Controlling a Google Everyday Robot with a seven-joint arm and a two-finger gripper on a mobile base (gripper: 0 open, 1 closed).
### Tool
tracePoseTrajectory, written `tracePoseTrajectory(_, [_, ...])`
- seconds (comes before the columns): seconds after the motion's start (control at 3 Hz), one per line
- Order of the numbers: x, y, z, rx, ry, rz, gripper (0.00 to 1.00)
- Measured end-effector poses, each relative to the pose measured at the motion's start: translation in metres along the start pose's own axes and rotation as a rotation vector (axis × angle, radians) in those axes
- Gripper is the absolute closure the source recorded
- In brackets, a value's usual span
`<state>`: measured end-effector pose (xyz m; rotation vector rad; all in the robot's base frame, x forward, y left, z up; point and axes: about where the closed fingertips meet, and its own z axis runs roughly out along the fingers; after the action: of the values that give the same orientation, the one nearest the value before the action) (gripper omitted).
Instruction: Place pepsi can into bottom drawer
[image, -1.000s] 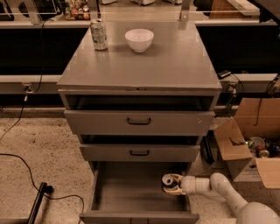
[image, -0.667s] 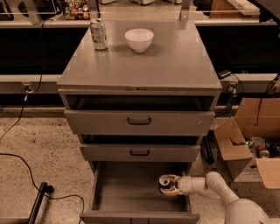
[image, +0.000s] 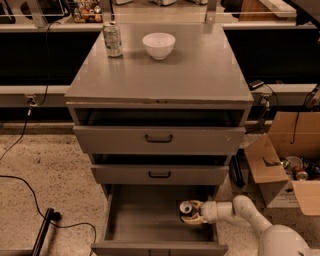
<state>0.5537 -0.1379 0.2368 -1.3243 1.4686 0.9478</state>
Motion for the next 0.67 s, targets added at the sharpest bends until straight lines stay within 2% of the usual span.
tracePoseTrajectory(0.67, [-0.008,0.030,0.025,-0.058,0.059,0.065,1.00])
